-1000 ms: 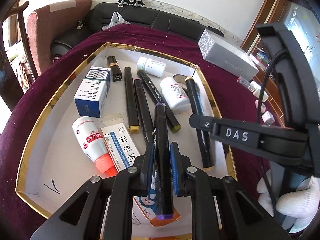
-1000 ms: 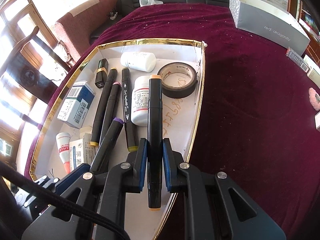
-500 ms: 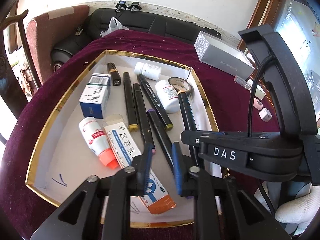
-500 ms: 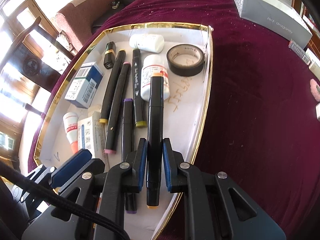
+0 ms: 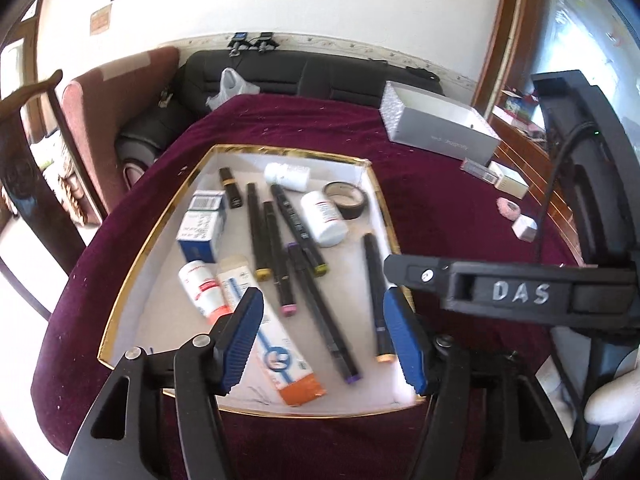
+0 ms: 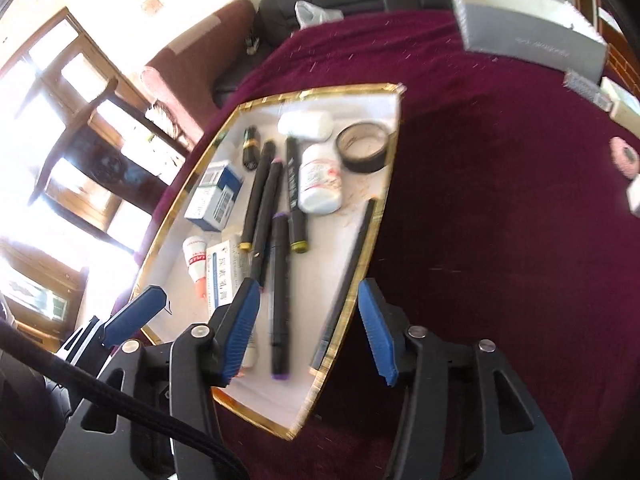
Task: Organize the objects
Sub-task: 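Move both open tools back to the pile and grasp the pink puff with the right tool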
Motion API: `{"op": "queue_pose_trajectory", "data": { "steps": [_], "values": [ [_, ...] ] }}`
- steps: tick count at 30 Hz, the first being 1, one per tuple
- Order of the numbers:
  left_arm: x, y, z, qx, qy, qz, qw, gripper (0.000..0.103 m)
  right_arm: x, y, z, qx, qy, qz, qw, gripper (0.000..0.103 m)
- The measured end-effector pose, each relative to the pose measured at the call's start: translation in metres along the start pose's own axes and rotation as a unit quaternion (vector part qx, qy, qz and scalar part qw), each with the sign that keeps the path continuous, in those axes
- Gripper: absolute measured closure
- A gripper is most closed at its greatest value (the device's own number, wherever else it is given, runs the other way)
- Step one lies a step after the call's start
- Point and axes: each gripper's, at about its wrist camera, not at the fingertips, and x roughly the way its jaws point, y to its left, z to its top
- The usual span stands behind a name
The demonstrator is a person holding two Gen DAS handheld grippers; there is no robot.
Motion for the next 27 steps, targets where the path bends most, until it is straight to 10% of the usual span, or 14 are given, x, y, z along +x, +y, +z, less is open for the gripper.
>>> {"op": "queue_pose_trajectory", "data": {
  "steps": [10,19,27],
  "values": [
    [0.011,-0.066,0.022,0.045,0.032,-0.067,0.9962,0.040,-0.073,-0.111,-0.006,0.082,-0.071,-0.047,0.993,0.046],
    [0.054,-0.121,0.029,0.051,0.097,-0.123,0.9864,0.040,-0.135,-0.257,-0.021,0.207,-0.126,-0.135,0.961,0.043],
    [0.076,-0.145,0.023,0.070,0.124,-0.123,0.9821,0.040,-0.127,-0.315,0.025,0.238,-0.173,-0.137,0.946,0.041]
  ]
}}
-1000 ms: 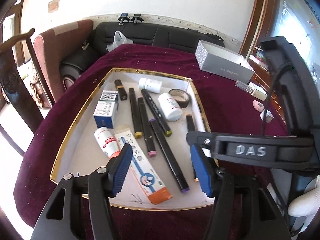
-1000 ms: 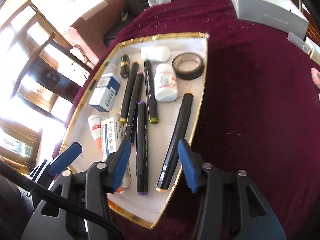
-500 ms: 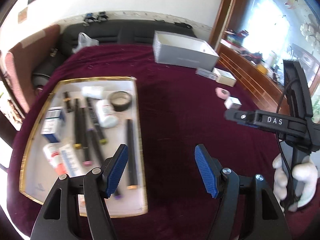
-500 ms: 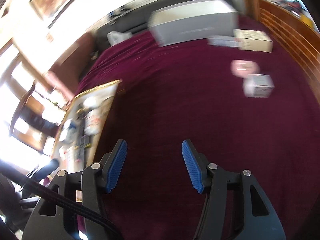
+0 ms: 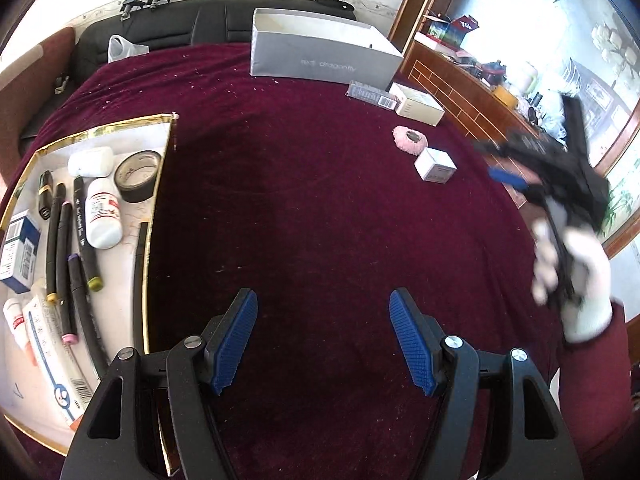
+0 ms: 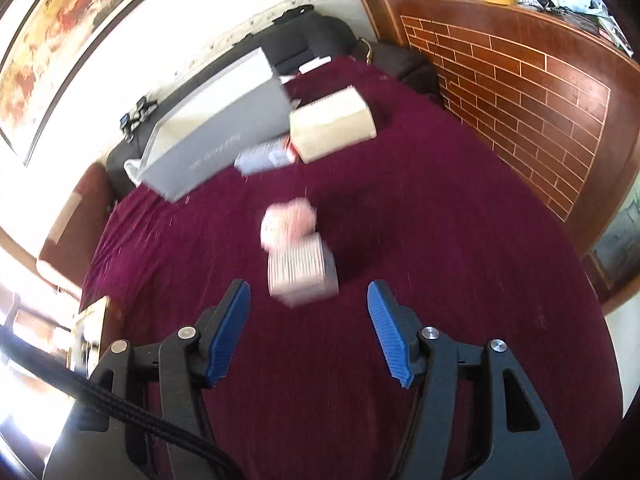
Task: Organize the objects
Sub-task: 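Move both open tools back to the pile and grasp the pink puff with the right tool, then grasp the small white medicine box with the left tool while the right tool holds the puff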
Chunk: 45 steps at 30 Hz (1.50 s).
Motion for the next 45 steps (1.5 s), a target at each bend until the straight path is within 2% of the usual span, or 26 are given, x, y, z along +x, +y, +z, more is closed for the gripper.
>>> {"op": "queue_pose_trajectory", "data": {
  "steps": [2,5,9,11,14,16,19,22,26,30,34,37,38,40,43,45],
  "values": [
    [0.000,0.000,0.000,0.001,-0.001,0.003,1.0000,0.040,0.020,0.004,0.017,0.004,0.005,0.008,1.000,0.041],
    [0.001,0.003,0.000,-0.001,-0.002,0.008,1.0000,0.040,0.062,0.012,0.040,0.004,0.031,-0.013,0.999,0.041],
    [0.004,0.012,-0.001,-0.008,0.004,0.011,0.9999,0.040,0.104,0.017,0.045,-0.013,0.082,-0.040,0.996,0.041],
    [0.007,0.017,0.000,-0.013,0.006,0.014,0.9998,0.040,0.113,0.024,0.042,-0.025,0.092,-0.043,0.994,0.042],
    [0.012,0.020,0.002,-0.022,0.010,0.012,0.9996,0.040,0.118,0.042,0.036,-0.073,0.098,-0.068,0.990,0.062],
    [0.013,0.017,0.006,-0.020,0.008,0.008,0.9997,0.040,0.112,0.047,0.031,-0.083,0.092,-0.056,0.991,0.063],
    [0.018,0.005,0.014,0.000,0.001,0.004,1.0000,0.040,0.083,0.041,0.025,-0.065,0.069,-0.016,0.995,0.064],
    [0.027,-0.017,0.029,0.029,-0.011,-0.001,0.9995,0.040,0.043,0.019,0.014,-0.030,0.035,0.020,0.999,0.064],
    [0.048,-0.053,0.053,0.064,-0.017,-0.014,0.9977,0.041,0.012,0.001,-0.001,0.000,0.006,0.050,0.999,0.063],
    [0.071,-0.083,0.073,0.104,-0.011,-0.010,0.9945,0.041,-0.010,-0.018,-0.014,0.016,-0.041,0.044,0.998,0.062],
    [0.097,-0.107,0.085,0.132,0.002,-0.013,0.9912,0.041,-0.014,-0.041,-0.021,0.050,-0.074,0.043,0.995,0.062],
    [0.110,-0.125,0.093,0.172,-0.018,-0.008,0.9848,0.041,-0.004,-0.061,-0.024,0.078,-0.065,0.043,0.994,0.062],
    [0.115,-0.131,0.095,0.191,-0.028,-0.001,0.9812,0.041,0.001,-0.069,-0.024,0.099,-0.051,0.050,0.992,0.062],
    [0.126,-0.141,0.099,0.222,-0.042,0.015,0.9740,0.041,-0.002,-0.077,-0.023,0.116,-0.051,0.067,0.990,0.062],
    [0.144,-0.152,0.105,0.250,-0.044,0.015,0.9672,0.041,-0.010,-0.077,-0.020,0.111,-0.068,0.063,0.989,0.061],
    [0.154,-0.159,0.107,0.256,-0.040,0.012,0.9657,0.041,-0.010,-0.076,-0.020,0.110,-0.067,0.069,0.989,0.061]
  ]
}}
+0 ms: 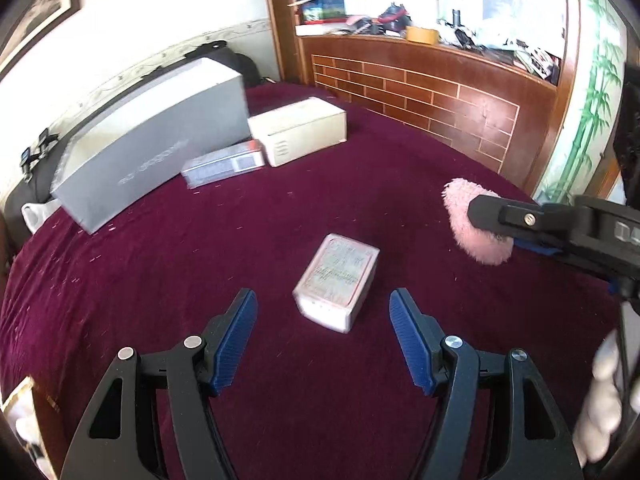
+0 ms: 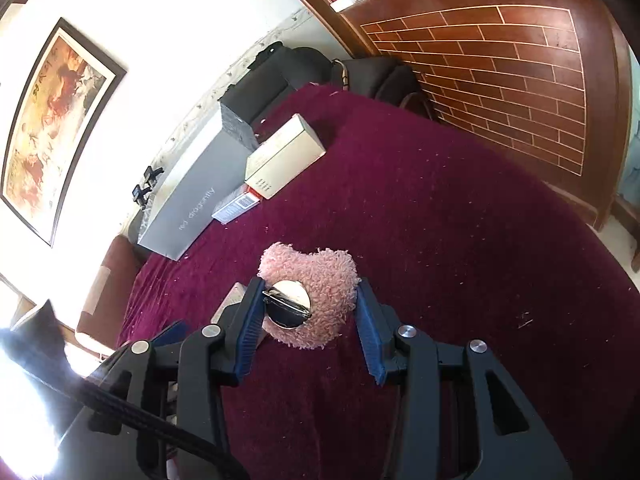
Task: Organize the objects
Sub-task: 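Grasp the small white medicine box with the left tool while the right tool holds the puff, then carry the white box and pink puff into the tray with both tools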
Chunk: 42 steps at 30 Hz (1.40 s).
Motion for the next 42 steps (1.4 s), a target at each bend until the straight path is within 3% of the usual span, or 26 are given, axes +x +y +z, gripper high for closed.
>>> {"op": "queue_pose_trajectory", "data": {
  "steps": [8,9,12,17,22,29,34,42],
  "values": [
    [0.028,-0.007,0.007,-0.015,0.017,-0.002,0.9997,0.043,0.002,0.003,-0.005,-0.009,0.008,0.005,1.000,0.060],
    [0.031,-0.007,0.006,-0.017,0.023,0.008,0.9996,0.061,0.003,0.003,-0.005,-0.010,0.008,0.002,1.000,0.060],
    [0.027,0.001,0.003,-0.038,0.030,-0.001,0.9988,0.074,0.005,0.001,-0.006,-0.010,0.012,-0.001,1.000,0.060],
    [-0.008,0.021,-0.006,-0.077,0.006,0.004,0.9970,0.074,0.011,0.004,-0.008,-0.024,0.018,-0.018,0.999,0.060],
    [-0.058,0.031,-0.028,-0.073,-0.019,0.037,0.9965,0.074,0.011,0.010,-0.012,-0.052,0.007,-0.045,0.998,0.060],
    [-0.126,0.063,-0.088,-0.140,-0.021,0.034,0.9893,0.073,0.017,0.001,-0.014,-0.042,0.014,-0.067,0.997,0.060],
    [-0.167,0.067,-0.128,-0.161,-0.032,0.023,0.9862,0.073,0.015,0.008,-0.018,-0.055,0.013,-0.093,0.994,0.060],
    [-0.187,0.075,-0.164,-0.189,-0.041,-0.006,0.9812,0.073,-0.007,0.076,-0.066,-0.119,0.051,-0.051,0.990,0.060]
  ]
}}
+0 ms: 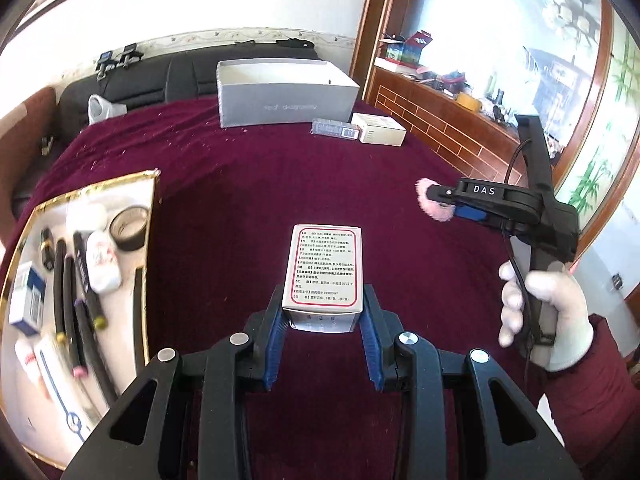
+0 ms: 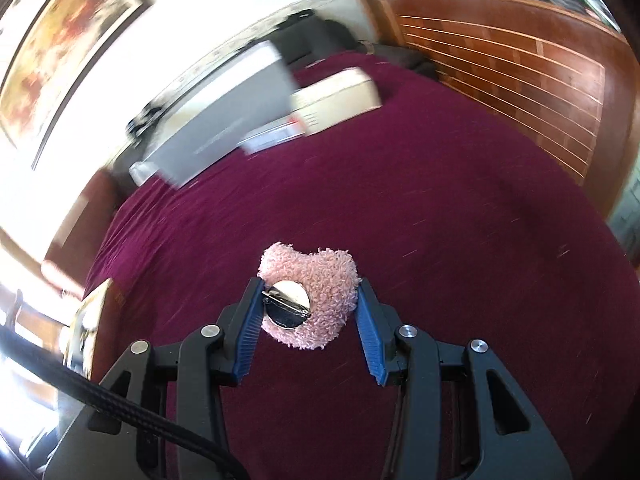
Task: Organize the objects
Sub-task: 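Carry the white box and pink puff into the tray with both tools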
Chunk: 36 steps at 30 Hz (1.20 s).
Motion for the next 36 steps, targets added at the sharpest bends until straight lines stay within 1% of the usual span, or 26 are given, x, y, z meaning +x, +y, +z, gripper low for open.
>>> {"op": "queue_pose_trajectory", "data": {
  "steps": [2,4,7,9,11,15,18,21,24,25,27,30,33,36],
  "values": [
    [-0.010,0.009,-0.005,-0.012,-0.009,0.000,0.9999,0.073,-0.004,0.020,-0.009,-0.018,0.006,0.014,1.000,0.060],
    [-0.022,0.023,-0.010,-0.024,-0.019,0.009,0.9995,0.073,-0.007,0.047,-0.020,-0.040,0.018,0.037,0.998,0.060],
    [-0.045,0.055,-0.024,-0.051,-0.030,0.039,0.9975,0.073,-0.010,0.088,-0.035,-0.080,0.032,0.070,0.994,0.060],
    [-0.059,0.082,-0.033,-0.076,-0.035,0.071,0.9939,0.073,-0.011,0.118,-0.047,-0.112,0.044,0.095,0.988,0.060],
    [-0.072,0.112,-0.044,-0.104,-0.038,0.107,0.9881,0.073,-0.008,0.144,-0.060,-0.133,0.059,0.117,0.982,0.060],
    [-0.091,0.164,-0.066,-0.150,-0.036,0.172,0.9728,0.073,0.003,0.200,-0.092,-0.178,0.100,0.155,0.967,0.060],
    [-0.092,0.195,-0.077,-0.173,-0.027,0.203,0.9632,0.073,0.014,0.236,-0.119,-0.216,0.128,0.167,0.953,0.060],
    [-0.088,0.216,-0.089,-0.182,-0.015,0.224,0.9571,0.073,0.023,0.262,-0.145,-0.247,0.154,0.176,0.940,0.060],
    [-0.078,0.228,-0.097,-0.180,-0.002,0.244,0.9530,0.073,0.030,0.285,-0.166,-0.278,0.171,0.177,0.928,0.060],
    [-0.077,0.233,-0.101,-0.180,0.002,0.246,0.9523,0.073,0.031,0.290,-0.171,-0.278,0.172,0.173,0.929,0.060],
    [-0.074,0.236,-0.105,-0.182,0.006,0.235,0.9548,0.073,0.035,0.302,-0.183,-0.291,0.186,0.179,0.921,0.059],
    [-0.067,0.232,-0.104,-0.163,0.006,0.246,0.9554,0.073,0.039,0.313,-0.198,-0.316,0.189,0.168,0.914,0.059],
    [-0.066,0.231,-0.104,-0.162,0.004,0.243,0.9564,0.073,0.042,0.315,-0.203,-0.335,0.176,0.145,0.914,0.060],
    [-0.066,0.229,-0.105,-0.154,-0.001,0.248,0.9565,0.073,0.044,0.312,-0.199,-0.347,0.143,0.104,0.921,0.060]
  ]
}}
